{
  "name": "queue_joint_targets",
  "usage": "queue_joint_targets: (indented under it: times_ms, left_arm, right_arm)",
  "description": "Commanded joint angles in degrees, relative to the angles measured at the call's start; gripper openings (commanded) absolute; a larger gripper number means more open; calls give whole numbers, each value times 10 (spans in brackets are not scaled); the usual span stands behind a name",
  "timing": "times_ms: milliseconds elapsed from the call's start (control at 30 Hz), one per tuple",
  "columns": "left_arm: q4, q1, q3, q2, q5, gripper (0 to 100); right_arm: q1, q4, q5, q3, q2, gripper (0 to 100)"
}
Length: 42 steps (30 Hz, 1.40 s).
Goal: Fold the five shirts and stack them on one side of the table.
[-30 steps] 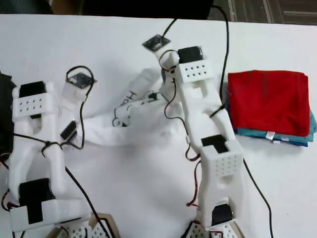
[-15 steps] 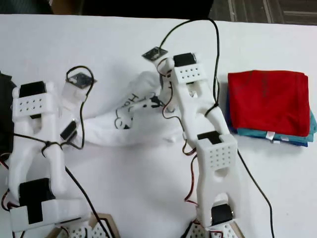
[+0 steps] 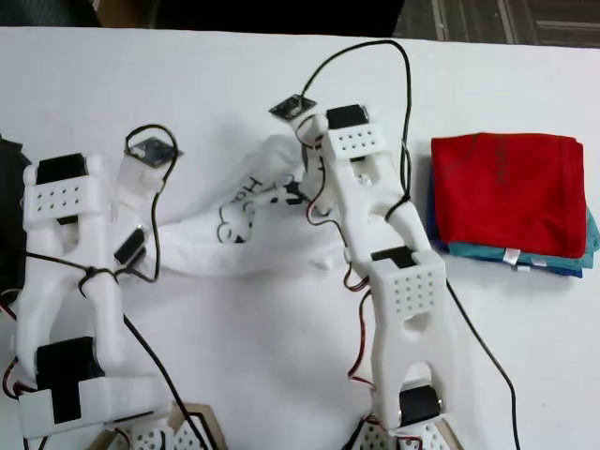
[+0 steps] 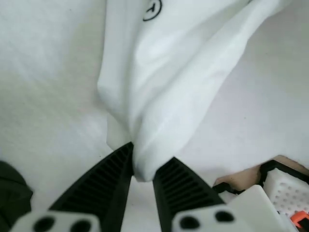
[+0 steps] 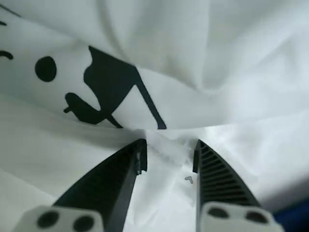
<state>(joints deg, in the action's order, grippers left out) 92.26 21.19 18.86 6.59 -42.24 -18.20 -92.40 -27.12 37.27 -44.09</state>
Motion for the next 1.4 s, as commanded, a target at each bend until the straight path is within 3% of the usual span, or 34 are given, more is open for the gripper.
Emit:
queue_joint_targets:
  times_ms: [0,367,833,1267,1367]
  left_arm:
    - [2,0,-22,4,0,25]
    - [-7,0,-22,4,0,25]
    - [-9,0,-22,4,1,25]
    - [-7,0,-22,4,1,25]
    - [-9,0,-22,4,1,25]
  right_arm:
    - [0,0,0,24,10,163]
    - [3,0,0,25,38,109]
    - [4,-1,-3,21,58,161]
    - [4,-10,-4,25,63,104]
    - [5,-26,-3,51,63,49]
